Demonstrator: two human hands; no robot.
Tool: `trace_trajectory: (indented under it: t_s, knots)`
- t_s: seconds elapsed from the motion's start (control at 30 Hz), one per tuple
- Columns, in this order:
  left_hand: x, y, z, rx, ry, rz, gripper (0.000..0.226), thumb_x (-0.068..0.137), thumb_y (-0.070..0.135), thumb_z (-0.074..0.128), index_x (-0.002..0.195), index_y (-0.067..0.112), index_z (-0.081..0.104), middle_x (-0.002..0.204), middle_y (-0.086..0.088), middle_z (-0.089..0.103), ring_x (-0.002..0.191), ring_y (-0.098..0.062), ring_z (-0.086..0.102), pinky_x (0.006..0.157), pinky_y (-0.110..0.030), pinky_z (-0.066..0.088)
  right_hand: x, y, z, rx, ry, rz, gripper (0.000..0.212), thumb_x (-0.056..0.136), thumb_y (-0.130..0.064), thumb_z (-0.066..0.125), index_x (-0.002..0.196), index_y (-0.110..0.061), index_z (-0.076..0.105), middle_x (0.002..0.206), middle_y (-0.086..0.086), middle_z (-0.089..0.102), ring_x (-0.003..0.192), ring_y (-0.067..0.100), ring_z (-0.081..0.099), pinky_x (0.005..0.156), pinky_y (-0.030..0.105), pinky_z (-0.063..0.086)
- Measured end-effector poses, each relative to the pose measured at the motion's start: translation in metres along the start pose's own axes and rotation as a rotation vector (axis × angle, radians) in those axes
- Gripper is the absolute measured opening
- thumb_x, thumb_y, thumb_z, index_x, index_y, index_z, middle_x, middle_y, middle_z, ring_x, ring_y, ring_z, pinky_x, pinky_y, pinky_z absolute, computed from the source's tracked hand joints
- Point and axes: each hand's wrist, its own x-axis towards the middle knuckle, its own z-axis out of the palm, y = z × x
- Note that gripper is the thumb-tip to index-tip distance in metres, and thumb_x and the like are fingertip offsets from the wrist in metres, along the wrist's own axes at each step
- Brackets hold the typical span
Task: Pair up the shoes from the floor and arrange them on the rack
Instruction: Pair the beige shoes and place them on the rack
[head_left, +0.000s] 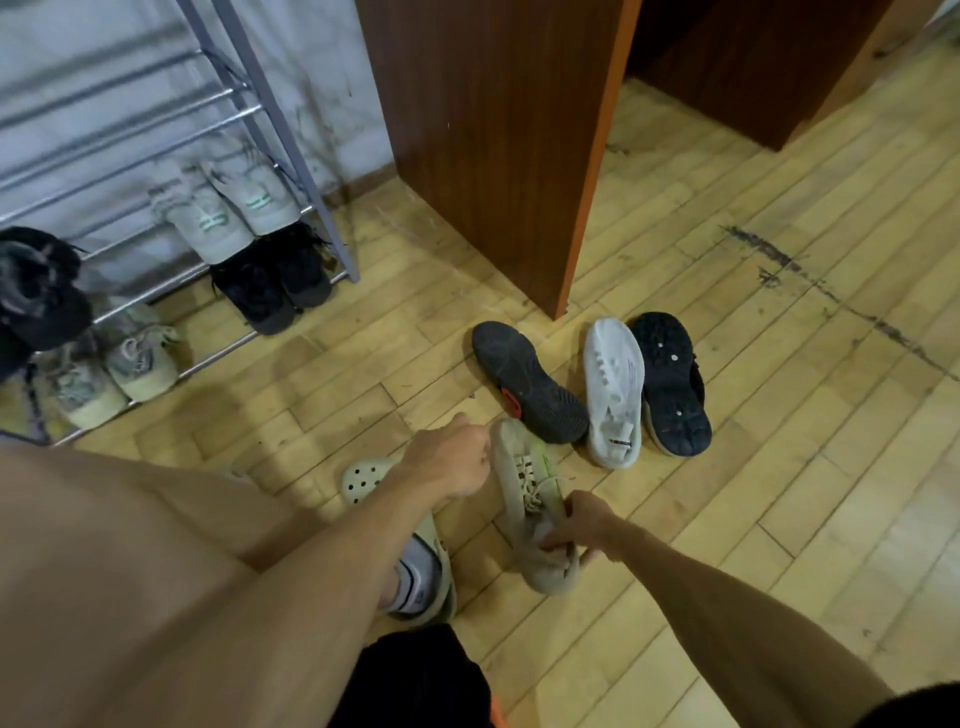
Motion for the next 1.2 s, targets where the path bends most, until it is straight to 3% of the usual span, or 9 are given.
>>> trace_trajectory:
  t_s: [0.17, 0.27, 0.43, 0.6, 0.77, 0.87, 0.97, 1.1, 1.2]
  knots:
    - [0.0, 0.002, -0.013, -0.065, 0.078, -0.073, 0.026, 0.095, 0.027, 0.045, 0.109, 0.021, 0.066, 0.127, -0.001, 0.055, 0.111, -0.023, 0.058, 0.107, -0.042, 0.037, -0.014, -0.002, -0.036, -0.189, 0.002, -0.068, 0.039, 0.068, -0.024, 0.084, 0.098, -0.005, 0.067, 0.088, 0.003, 0.063, 0.075, 0.016, 0.065, 0.052, 0.028, 0.058]
    - [-0.008, 0.01, -0.019, -0.135, 0.168, -0.059, 0.023, 0.094, 0.03, 0.046, 0.104, 0.024, 0.066, 0.132, 0.001, 0.051, 0.122, -0.019, 0.051, 0.118, -0.046, 0.017, -0.027, -0.01, -0.057, -0.401, 0.006, -0.123, 0.046, 0.066, -0.027, 0.084, 0.104, -0.006, 0.068, 0.096, 0.008, 0.068, 0.085, 0.023, 0.07, 0.061, 0.03, 0.06]
    - [-0.021, 0.013, -0.024, -0.259, 0.108, -0.058, 0.02, 0.091, 0.033, 0.048, 0.096, 0.022, 0.064, 0.11, -0.002, 0.063, 0.1, -0.021, 0.059, 0.096, -0.038, 0.045, -0.053, -0.048, -0.084, -0.392, 0.171, -0.311, 0.046, 0.063, -0.025, 0.087, 0.096, -0.001, 0.064, 0.096, 0.015, 0.066, 0.089, 0.027, 0.062, 0.071, 0.039, 0.052]
    - [-0.042, 0.01, -0.047, -0.668, 0.042, -0.092, 0.011, 0.091, 0.028, 0.053, 0.085, 0.019, 0.056, 0.086, -0.001, 0.058, 0.083, -0.019, 0.058, 0.076, -0.03, 0.047, -0.083, -0.109, -0.09, -0.176, 0.216, -0.511, 0.027, 0.07, -0.024, 0.085, 0.08, -0.018, 0.061, 0.08, -0.003, 0.057, 0.079, 0.015, 0.055, 0.06, 0.024, 0.043]
    - [-0.065, -0.024, -0.094, -0.914, 0.221, -0.221, 0.033, 0.09, 0.032, 0.056, 0.12, 0.017, 0.056, 0.114, -0.002, 0.061, 0.094, -0.017, 0.063, 0.06, -0.023, 0.044, -0.125, -0.185, -0.088, -0.038, 0.194, -0.713, 0.043, 0.072, -0.015, 0.083, 0.11, -0.005, 0.066, 0.094, 0.007, 0.07, 0.078, 0.019, 0.067, 0.068, 0.037, 0.059]
    - [-0.091, -0.057, -0.131, -1.018, 0.363, -0.236, 0.049, 0.086, 0.036, 0.062, 0.128, 0.014, 0.051, 0.116, 0.0, 0.063, 0.089, -0.014, 0.068, 0.059, -0.024, 0.05, -0.153, -0.24, -0.082, 0.042, 0.187, -0.844, 0.042, 0.071, -0.012, 0.084, 0.108, -0.01, 0.064, 0.095, 0.002, 0.069, 0.08, 0.018, 0.068, 0.065, 0.037, 0.059]
    - [-0.128, -0.095, -0.16, -1.121, 0.485, -0.233, 0.054, 0.085, 0.034, 0.066, 0.132, 0.015, 0.046, 0.109, -0.002, 0.067, 0.087, -0.015, 0.068, 0.065, -0.027, 0.054, -0.181, -0.298, -0.067, 0.116, 0.169, -0.955, 0.035, 0.07, -0.012, 0.085, 0.097, -0.02, 0.064, 0.092, -0.001, 0.072, 0.08, 0.018, 0.069, 0.06, 0.032, 0.058]
    - [-0.181, -0.142, -0.185, -1.259, 0.646, -0.171, 0.05, 0.084, 0.018, 0.07, 0.13, 0.015, 0.051, 0.114, -0.004, 0.067, 0.107, -0.022, 0.065, 0.095, -0.04, 0.051, -0.226, -0.374, -0.028, 0.157, 0.099, -1.106, 0.042, 0.074, -0.006, 0.081, 0.112, -0.01, 0.063, 0.1, -0.003, 0.068, 0.09, 0.015, 0.066, 0.078, 0.031, 0.058]
    - [-0.221, -0.181, -0.192, -1.379, 0.865, -0.195, 0.05, 0.08, 0.011, 0.074, 0.126, 0.011, 0.054, 0.11, -0.009, 0.069, 0.097, -0.023, 0.069, 0.088, -0.042, 0.057, -0.249, -0.42, 0.014, 0.154, -0.007, -1.189, 0.035, 0.077, -0.009, 0.08, 0.107, -0.015, 0.062, 0.096, -0.005, 0.068, 0.09, 0.014, 0.067, 0.076, 0.025, 0.058]
